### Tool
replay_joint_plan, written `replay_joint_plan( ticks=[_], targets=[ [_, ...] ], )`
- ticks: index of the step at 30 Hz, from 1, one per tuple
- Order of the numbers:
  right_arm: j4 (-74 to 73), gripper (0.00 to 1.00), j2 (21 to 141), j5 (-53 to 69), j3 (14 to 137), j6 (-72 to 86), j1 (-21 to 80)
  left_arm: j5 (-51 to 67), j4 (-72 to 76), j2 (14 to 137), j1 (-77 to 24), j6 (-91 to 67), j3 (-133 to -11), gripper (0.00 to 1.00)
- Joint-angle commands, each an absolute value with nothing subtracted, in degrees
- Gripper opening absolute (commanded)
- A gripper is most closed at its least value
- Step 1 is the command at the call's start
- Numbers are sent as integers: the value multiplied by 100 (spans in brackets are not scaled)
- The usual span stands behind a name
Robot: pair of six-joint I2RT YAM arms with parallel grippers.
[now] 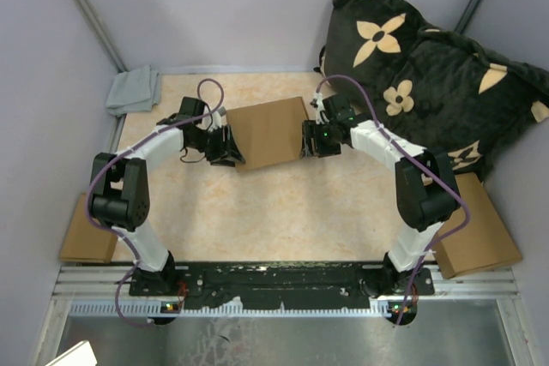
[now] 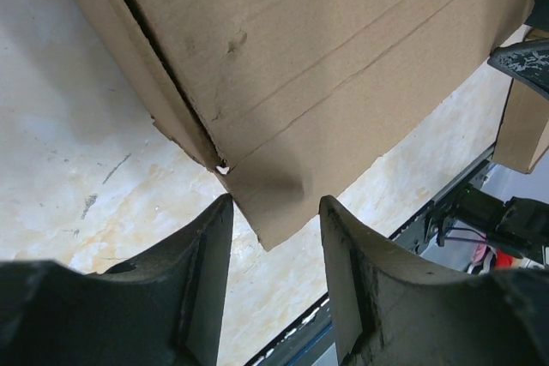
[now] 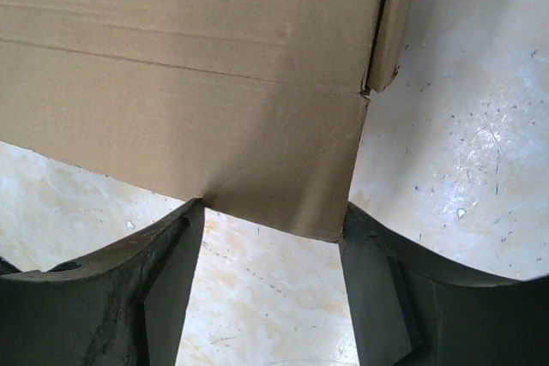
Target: Fold the paper box
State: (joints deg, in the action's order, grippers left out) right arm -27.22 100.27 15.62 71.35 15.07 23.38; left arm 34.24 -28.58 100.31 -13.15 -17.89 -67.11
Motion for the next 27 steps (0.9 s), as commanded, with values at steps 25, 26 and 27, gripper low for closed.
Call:
replay_joint_plan(
  ticks=[25,26,27],
  targets=[
    [-2526,64,10077,1286,7450,1398,2461,3081,-3274,10434,-1273,-1499,-7327,51],
    [-2523,64,10109,1313,7468,1397,2460,3111,-3262,10453,-1274,-1517,-7322,50],
    [-2531,64,10132,1343,7485,1390,2459,3179,-3246,10465,-1274,-1537,-7327,50]
  ],
)
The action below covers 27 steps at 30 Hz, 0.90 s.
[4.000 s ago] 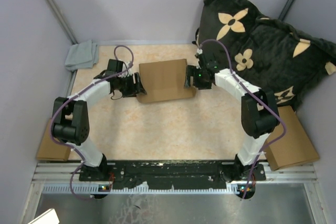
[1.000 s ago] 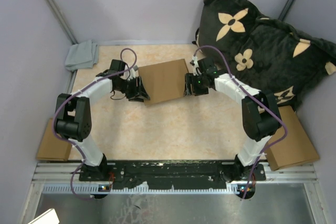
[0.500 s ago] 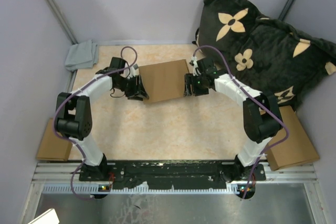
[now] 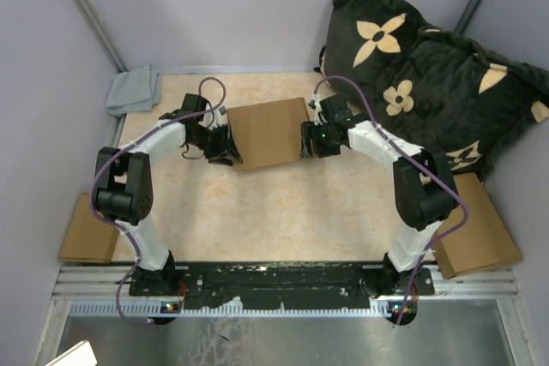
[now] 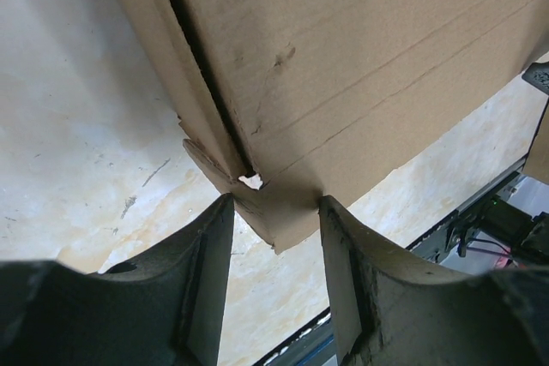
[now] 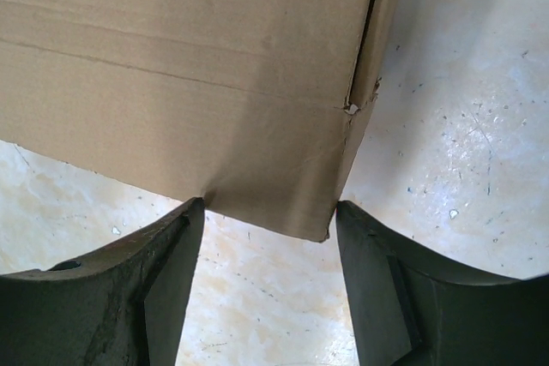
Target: Fold the paper box
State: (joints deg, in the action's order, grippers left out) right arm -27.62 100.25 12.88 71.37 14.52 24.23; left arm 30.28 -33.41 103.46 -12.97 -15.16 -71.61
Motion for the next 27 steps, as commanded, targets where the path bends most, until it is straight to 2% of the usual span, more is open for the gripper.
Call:
replay_joint_plan(
  ticks=[1,27],
  targets=[
    [-2539,64,10130,1379,7483,1393,2461,3209,-3228,10465,-1274,-1560,-7323,50],
    [-2600,64,10191,1416,7621,1433,2461,3521,-3215,10575,-1274,-1669,-7514,49]
  ],
)
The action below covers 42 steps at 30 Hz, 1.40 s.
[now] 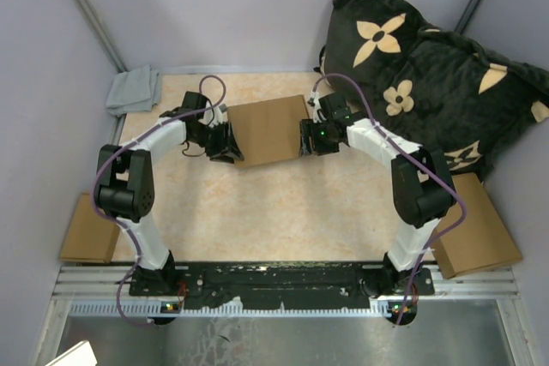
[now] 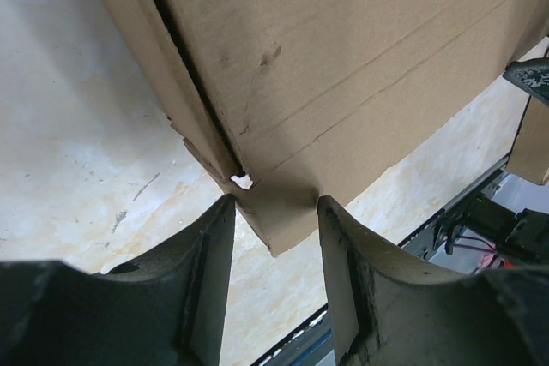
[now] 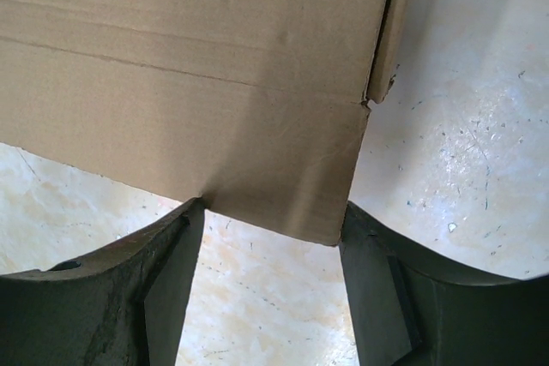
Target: Fold the paper box
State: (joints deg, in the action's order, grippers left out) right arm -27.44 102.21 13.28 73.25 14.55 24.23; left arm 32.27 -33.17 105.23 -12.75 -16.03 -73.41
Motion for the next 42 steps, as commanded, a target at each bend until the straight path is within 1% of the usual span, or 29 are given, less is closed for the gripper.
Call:
replay_joint_plan(
  ticks=[1,9,26,32,42],
  targets=[
    [-2608,64,10168,1419,7618,1433,2461,3553,-3223,10581,-1274,-1678,-7522,49],
    [-2650,64,10146,1420,7637,1450,2457,3733,-3239,10629,-1274,-1687,-7572,49],
    [-2311,64,10492,1298,7550,1600,2460,3205,-3343,10869,-1266,-1560,-7705,48],
    [-2194,63,10638,1087,7527,1711,2461,2813,-3454,10852,-1266,-1447,-7760,48],
    [-2259,64,10346,943,7415,1636,2457,2910,-3549,10813,-1266,-1446,-7883,48]
  ],
)
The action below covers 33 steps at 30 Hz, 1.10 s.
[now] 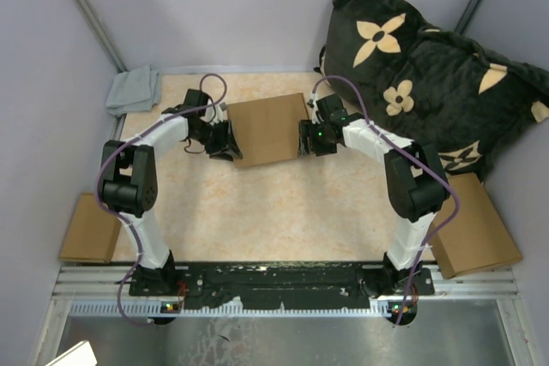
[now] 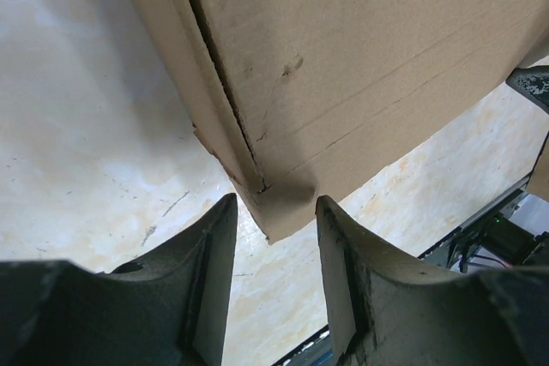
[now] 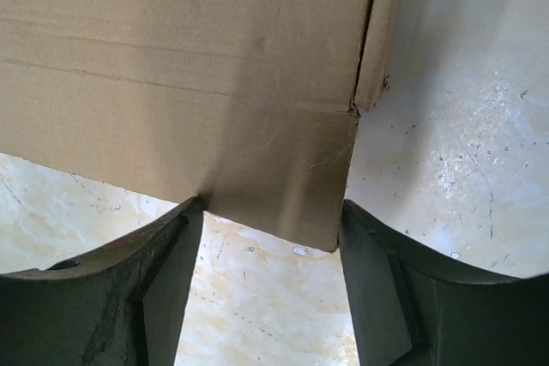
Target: Fold the paper box
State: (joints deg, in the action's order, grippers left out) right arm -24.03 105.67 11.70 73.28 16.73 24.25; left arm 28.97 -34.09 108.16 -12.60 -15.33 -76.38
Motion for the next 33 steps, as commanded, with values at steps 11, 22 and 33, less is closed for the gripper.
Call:
replay_joint_plan(
  ticks=[11,22,33],
  targets=[
    [-2362,65,10152,842,7502,1515,2461,2985,-3750,10755,-1266,-1415,-8101,48],
    [-2455,65,10024,1060,7588,1530,2461,2965,-3770,10814,-1266,-1414,-8104,48],
    [-2287,65,9729,1264,7424,1722,2772,2770,-3929,10749,-1266,-1310,-8095,48]
  ],
)
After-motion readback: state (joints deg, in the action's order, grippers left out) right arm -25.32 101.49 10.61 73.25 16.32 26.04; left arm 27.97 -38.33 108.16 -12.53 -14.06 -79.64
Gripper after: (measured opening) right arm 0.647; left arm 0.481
